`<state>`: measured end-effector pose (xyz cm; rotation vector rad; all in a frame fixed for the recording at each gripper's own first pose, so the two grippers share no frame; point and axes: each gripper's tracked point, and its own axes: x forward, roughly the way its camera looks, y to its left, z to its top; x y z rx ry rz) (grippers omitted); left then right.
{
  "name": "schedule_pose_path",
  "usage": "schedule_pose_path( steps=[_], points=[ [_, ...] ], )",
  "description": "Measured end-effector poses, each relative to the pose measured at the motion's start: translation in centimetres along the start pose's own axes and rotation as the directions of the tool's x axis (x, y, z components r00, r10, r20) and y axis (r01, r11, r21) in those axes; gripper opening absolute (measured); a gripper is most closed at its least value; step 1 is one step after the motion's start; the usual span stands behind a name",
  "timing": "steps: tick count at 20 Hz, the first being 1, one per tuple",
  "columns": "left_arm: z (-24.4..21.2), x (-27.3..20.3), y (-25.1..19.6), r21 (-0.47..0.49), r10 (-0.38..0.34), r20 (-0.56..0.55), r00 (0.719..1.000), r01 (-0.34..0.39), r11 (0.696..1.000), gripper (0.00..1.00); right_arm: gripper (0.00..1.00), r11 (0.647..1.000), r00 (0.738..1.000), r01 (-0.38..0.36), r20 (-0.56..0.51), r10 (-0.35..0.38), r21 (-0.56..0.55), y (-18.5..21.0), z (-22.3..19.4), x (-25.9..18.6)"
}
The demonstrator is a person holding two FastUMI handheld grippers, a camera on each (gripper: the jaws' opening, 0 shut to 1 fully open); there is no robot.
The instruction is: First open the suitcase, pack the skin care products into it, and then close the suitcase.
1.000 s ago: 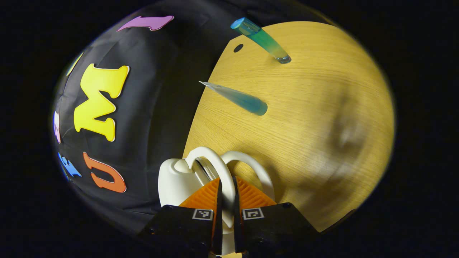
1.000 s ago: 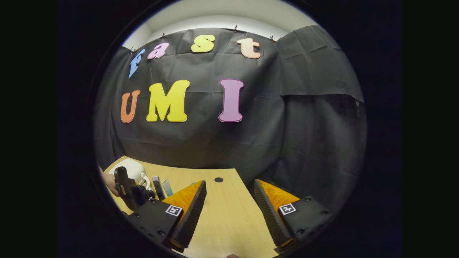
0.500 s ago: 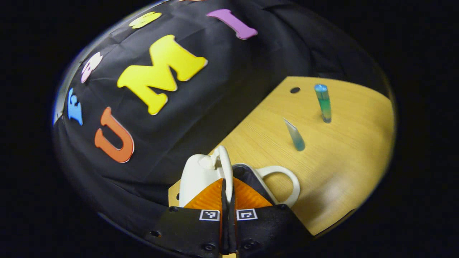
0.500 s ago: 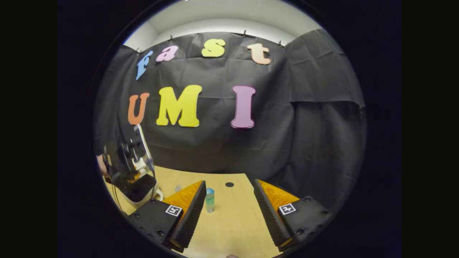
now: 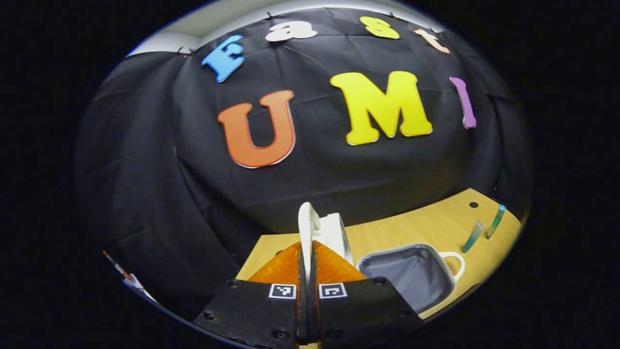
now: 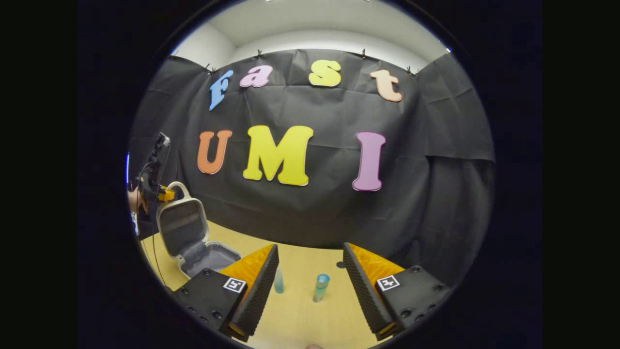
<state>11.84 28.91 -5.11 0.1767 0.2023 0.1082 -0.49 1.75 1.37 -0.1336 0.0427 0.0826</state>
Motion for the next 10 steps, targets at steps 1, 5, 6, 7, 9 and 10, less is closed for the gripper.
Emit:
schedule_pose_path(
  steps=[1,5,6,7,9,10],
  points=[
    [-1.3,0.0,1.8,-0.034,0.016,0.008,1.000,-0.016,0.999,0.03,0.79,1.000,1.000,-0.001,-0.018,0.001,-0.011,0.6,-0.5,0.3],
    [-8.1,1.1,9.1,-0.212,0.032,-0.058,0.998,-0.044,0.976,0.03,0.79,0.999,0.998,0.001,-0.069,-0.005,-0.051,2.4,-1.6,0.2],
    [-10.3,2.0,10.5,-0.247,0.027,-0.086,0.996,-0.048,0.968,0.03,0.79,0.998,0.997,0.004,-0.079,-0.009,-0.065,2.8,-1.8,0.2],
    [-12.7,2.7,11.5,-0.285,0.017,-0.119,0.993,-0.050,0.957,0.03,0.79,0.997,0.996,0.004,-0.089,-0.012,-0.080,3.3,-2.1,0.3],
    [-16.7,4.1,12.2,-0.352,-0.014,-0.180,0.984,-0.051,0.934,0.03,0.79,0.995,0.993,0.005,-0.115,-0.017,-0.102,4.0,-2.8,0.3],
    [-18.8,5.4,11.8,-0.374,-0.027,-0.204,0.979,-0.053,0.926,0.03,0.79,0.994,0.991,0.007,-0.129,-0.021,-0.105,4.4,-3.1,0.4]
  ],
)
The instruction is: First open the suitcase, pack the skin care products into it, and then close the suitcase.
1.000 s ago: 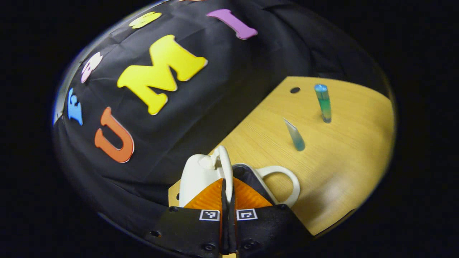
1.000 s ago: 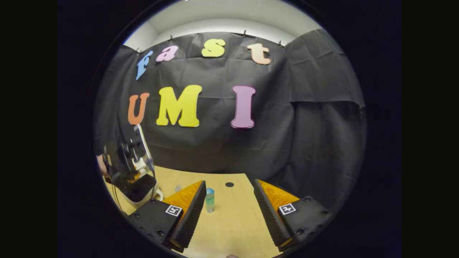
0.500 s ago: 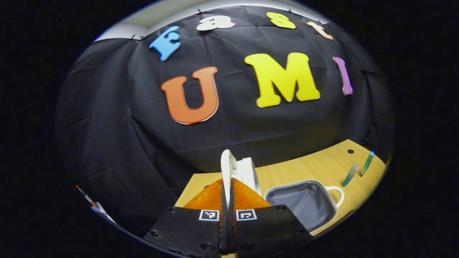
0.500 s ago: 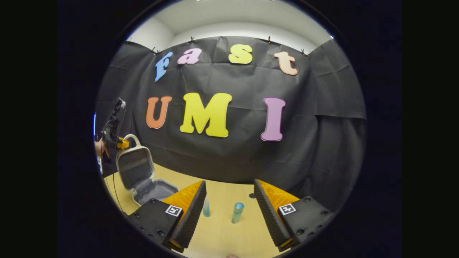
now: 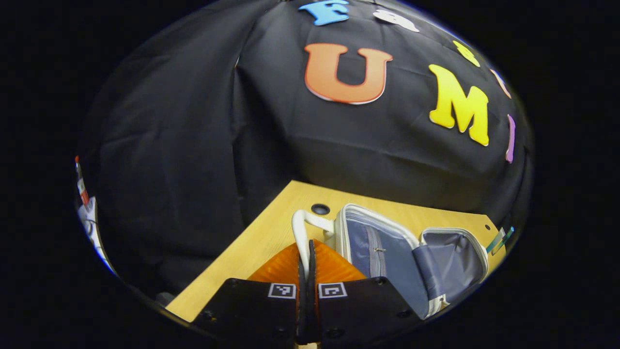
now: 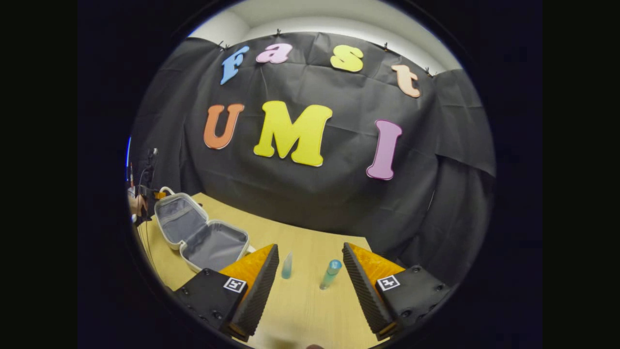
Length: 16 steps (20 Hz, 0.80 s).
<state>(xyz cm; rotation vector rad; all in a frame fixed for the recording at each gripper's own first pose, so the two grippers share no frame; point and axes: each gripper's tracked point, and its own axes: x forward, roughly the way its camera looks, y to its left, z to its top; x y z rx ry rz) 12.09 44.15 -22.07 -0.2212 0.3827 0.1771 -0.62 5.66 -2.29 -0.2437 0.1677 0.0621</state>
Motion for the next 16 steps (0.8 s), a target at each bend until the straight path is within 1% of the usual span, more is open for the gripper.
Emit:
schedule_pose_path(
  steps=[3,5,7,8,9,10,11,12,13,14,15,16],
  points=[
    [-3.5,3.1,0.8,-0.102,-0.023,-0.068,0.997,0.016,0.995,0.03,0.79,1.000,1.000,0.010,-0.027,-0.010,-0.005,0.9,-0.5,0.3],
    [-5.1,4.2,0.9,-0.139,-0.020,-0.122,0.992,0.003,0.990,0.05,0.79,1.000,0.999,0.012,-0.039,-0.013,-0.012,1.5,-0.5,0.5],
    [-5.5,4.3,1.0,-0.155,-0.017,-0.133,0.991,-0.004,0.988,0.08,0.77,1.000,0.999,0.011,-0.045,-0.011,-0.009,2.0,-0.4,0.8],
    [-5.6,4.5,1.9,-0.137,0.023,-0.140,0.990,-0.042,0.990,0.01,0.77,1.000,0.999,0.008,-0.044,-0.008,-0.006,2.2,-0.3,1.0],
    [-6.0,4.5,2.5,-0.109,0.044,-0.157,0.987,-0.062,0.992,0.21,0.79,1.000,0.999,0.004,-0.043,-0.004,-0.001,2.5,-0.3,1.1],
    [-5.9,4.0,2.7,-0.094,0.054,-0.163,0.985,-0.070,0.993,0.36,0.79,1.000,0.999,-0.002,-0.045,0.002,0.005,2.7,-0.4,1.3],
    [-5.7,3.5,2.8,-0.081,0.065,-0.163,0.985,-0.079,0.994,0.40,0.79,1.000,0.999,-0.010,-0.047,0.011,0.014,3.1,-0.6,1.5],
    [-5.2,3.0,2.8,-0.076,0.065,-0.158,0.985,-0.077,0.994,0.36,0.79,1.000,0.999,-0.019,-0.049,0.020,0.024,3.4,-0.6,1.7],
    [-4.7,2.3,2.9,-0.073,0.077,-0.148,0.986,-0.088,0.993,0.54,0.79,0.999,0.998,-0.029,-0.052,0.030,0.033,3.6,-0.8,1.7],
    [-4.1,1.7,2.5,-0.071,0.081,-0.141,0.987,-0.091,0.993,0.82,0.79,0.998,0.998,-0.037,-0.047,0.039,0.043,3.7,-0.7,1.8],
    [-3.4,0.6,1.8,-0.076,0.087,-0.120,0.989,-0.096,0.992,0.72,0.80,0.998,0.998,-0.042,-0.039,0.044,0.054,3.6,-0.6,1.7],
    [-2.4,-0.8,0.7,-0.093,0.079,-0.097,0.992,-0.088,0.992,0.95,0.77,0.997,0.998,-0.045,-0.028,0.047,0.066,3.4,-0.4,1.7]
  ],
)
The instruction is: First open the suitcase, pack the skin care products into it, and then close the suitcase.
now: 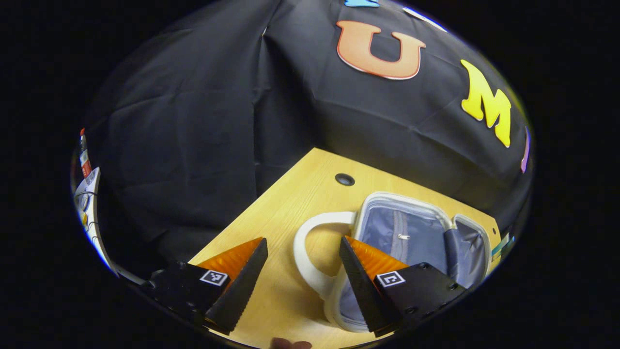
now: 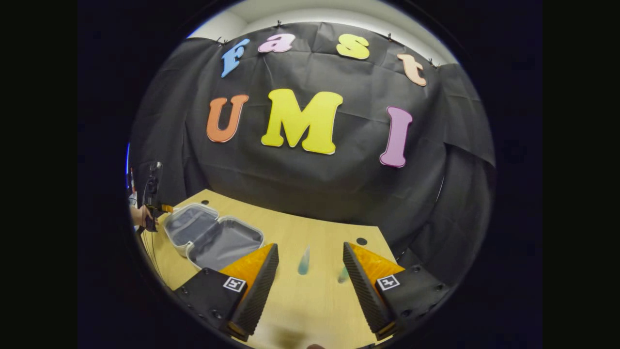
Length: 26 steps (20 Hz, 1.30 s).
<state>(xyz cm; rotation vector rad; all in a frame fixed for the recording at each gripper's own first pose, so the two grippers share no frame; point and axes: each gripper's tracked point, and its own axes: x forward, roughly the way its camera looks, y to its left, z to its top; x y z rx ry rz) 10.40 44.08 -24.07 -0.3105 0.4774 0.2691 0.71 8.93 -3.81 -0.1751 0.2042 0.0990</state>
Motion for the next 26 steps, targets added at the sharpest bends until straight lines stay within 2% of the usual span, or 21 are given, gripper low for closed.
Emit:
schedule_pose_path(
  steps=[4,9,12,15,19,23,26],
  points=[
    [1.8,-7.0,-6.9,-0.025,-0.031,0.110,0.993,0.034,0.999,0.95,0.79,0.999,1.000,0.007,0.030,-0.009,0.054,-2.0,-1.2,-0.3],
    [2.3,-15.4,-17.6,0.122,-0.069,0.236,0.969,0.041,0.992,0.96,0.79,0.993,0.998,0.019,0.056,-0.026,0.116,-4.9,-2.0,-1.5],
    [1.7,-19.8,-24.1,0.205,-0.132,0.297,0.946,0.072,0.976,0.96,0.77,0.993,0.996,0.023,0.084,-0.033,0.114,-6.9,-1.6,-2.2],
    [0.2,-22.0,-30.1,0.243,-0.205,0.314,0.927,0.131,0.961,0.97,0.77,0.993,0.997,0.019,0.075,-0.028,0.120,-8.3,-2.3,-2.5],
    [-3.0,-23.0,-35.9,0.255,-0.267,0.261,0.928,0.201,0.946,0.98,0.79,0.993,0.998,0.021,0.061,-0.028,0.115,-10.2,-3.1,-2.7],
    [-6.2,-22.5,-41.3,0.325,-0.354,0.195,0.914,0.281,0.903,0.98,0.79,0.993,0.998,0.032,0.044,-0.037,0.114,-12.9,-3.8,-2.0],
    [-9.4,-20.8,-46.9,0.390,-0.475,0.093,0.875,0.407,0.826,0.97,0.80,0.994,0.999,0.042,0.021,-0.044,0.105,-15.0,-4.8,-1.2]
  ],
)
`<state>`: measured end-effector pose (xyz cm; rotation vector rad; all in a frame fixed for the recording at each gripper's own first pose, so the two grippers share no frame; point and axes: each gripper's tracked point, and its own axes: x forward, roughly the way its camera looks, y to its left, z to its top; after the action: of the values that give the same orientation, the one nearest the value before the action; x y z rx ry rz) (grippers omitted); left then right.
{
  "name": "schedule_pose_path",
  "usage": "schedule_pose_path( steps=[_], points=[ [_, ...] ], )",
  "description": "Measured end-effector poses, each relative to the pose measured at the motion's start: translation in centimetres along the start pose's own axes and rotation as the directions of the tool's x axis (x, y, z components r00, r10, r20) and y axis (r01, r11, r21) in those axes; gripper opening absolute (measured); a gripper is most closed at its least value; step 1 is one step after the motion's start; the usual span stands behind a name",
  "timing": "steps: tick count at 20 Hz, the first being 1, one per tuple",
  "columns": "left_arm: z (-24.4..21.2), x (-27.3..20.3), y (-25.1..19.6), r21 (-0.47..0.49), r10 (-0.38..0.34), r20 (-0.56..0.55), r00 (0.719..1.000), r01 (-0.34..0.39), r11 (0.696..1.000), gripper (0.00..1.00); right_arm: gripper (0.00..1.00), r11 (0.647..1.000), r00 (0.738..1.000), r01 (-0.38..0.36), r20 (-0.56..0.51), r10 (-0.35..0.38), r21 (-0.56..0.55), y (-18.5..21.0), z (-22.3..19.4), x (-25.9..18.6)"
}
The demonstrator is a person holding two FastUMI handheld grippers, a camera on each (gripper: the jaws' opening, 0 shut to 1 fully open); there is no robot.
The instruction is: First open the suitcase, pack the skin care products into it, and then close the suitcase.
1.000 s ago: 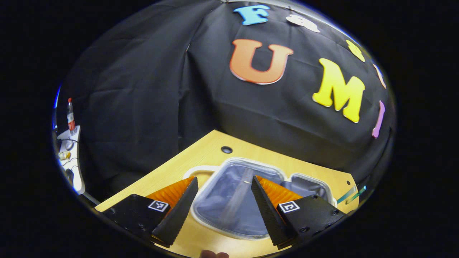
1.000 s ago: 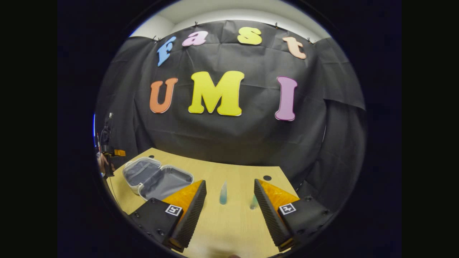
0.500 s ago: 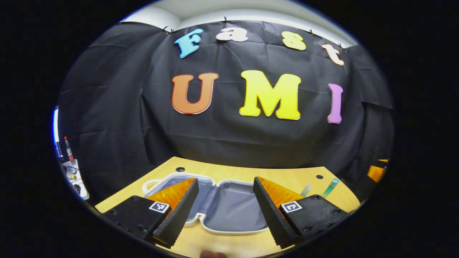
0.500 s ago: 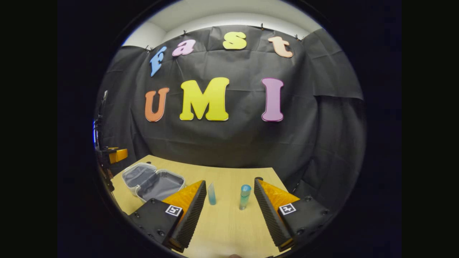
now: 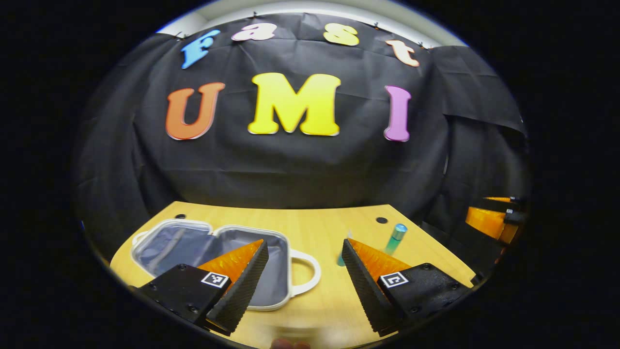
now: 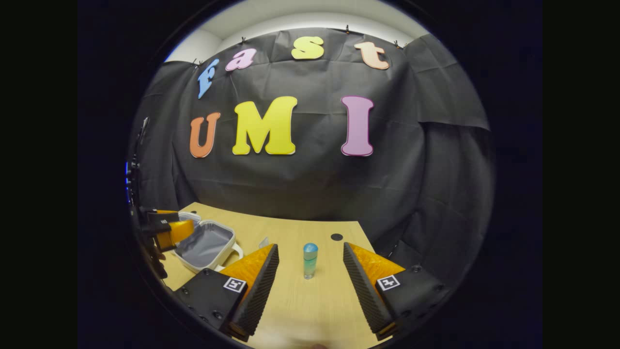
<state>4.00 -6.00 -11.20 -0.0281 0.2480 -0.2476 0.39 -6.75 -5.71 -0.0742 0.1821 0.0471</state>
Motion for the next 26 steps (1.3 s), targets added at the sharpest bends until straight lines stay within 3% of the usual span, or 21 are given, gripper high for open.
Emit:
schedule_pose_path(
  steps=[2,5,13,21,23,25,26],
  points=[
    [-2.0,2.7,-2.4,0.007,-0.060,-0.044,0.997,0.061,0.998,0.98,0.80,1.000,1.000,0.009,-0.027,-0.009,-0.008,-1.5,-0.8,0.5],
    [-4.7,6.9,-4.7,0.030,-0.093,-0.093,0.991,0.096,0.995,0.98,0.80,0.999,0.997,0.025,-0.068,-0.027,-0.026,-4.1,-2.2,0.7],
    [-11.0,16.2,-6.4,0.022,-0.055,-0.198,0.979,0.061,0.998,0.98,0.79,0.992,0.973,0.120,-0.194,-0.126,-0.043,-10.3,-6.5,0.6],
    [-13.9,20.4,-6.5,0.035,-0.047,-0.268,0.962,0.058,0.998,0.96,0.79,0.995,0.967,0.100,-0.233,-0.104,-0.029,-10.5,-7.4,2.5],
    [-14.5,20.8,-6.6,0.043,-0.041,-0.292,0.955,0.056,0.997,0.91,0.79,0.995,0.967,0.094,-0.234,-0.097,-0.025,-10.5,-7.3,2.9],
    [-14.8,21.3,-6.8,0.014,-0.052,-0.301,0.952,0.058,0.998,0.80,0.79,0.996,0.967,0.088,-0.238,-0.090,-0.020,-10.5,-7.5,3.3],
    [-15.2,21.3,-6.7,0.008,-0.044,-0.318,0.947,0.049,0.999,0.69,0.79,0.996,0.967,0.086,-0.239,-0.088,-0.018,-10.5,-7.5,3.4]
  ],
)
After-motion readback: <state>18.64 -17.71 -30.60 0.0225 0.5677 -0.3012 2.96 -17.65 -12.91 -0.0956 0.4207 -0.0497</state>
